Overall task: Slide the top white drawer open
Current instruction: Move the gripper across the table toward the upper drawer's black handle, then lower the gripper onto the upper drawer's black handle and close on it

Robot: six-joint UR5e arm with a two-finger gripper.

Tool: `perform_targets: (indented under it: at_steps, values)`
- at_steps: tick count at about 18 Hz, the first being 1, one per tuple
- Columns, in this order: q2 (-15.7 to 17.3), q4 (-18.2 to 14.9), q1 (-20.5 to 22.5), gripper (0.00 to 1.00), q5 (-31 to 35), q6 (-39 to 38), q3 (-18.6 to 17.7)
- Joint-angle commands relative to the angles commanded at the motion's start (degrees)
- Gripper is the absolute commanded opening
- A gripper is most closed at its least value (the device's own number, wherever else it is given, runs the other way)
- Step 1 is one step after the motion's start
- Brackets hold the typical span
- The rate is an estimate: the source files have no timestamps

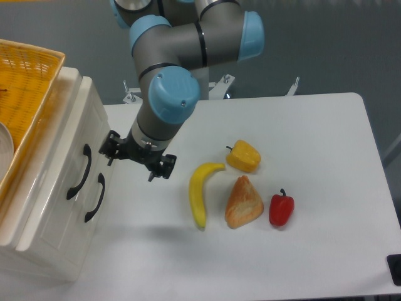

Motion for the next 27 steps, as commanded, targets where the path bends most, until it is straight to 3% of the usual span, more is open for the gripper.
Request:
perform_targets:
  at_steps: [6,27]
  values:
    - [-1.0,2.7,-2.0,0.99,-0.1,-2.3,-0.3]
    - [-2.7,3.7,-4.9,0.99,0.4,-3.3,-0.6]
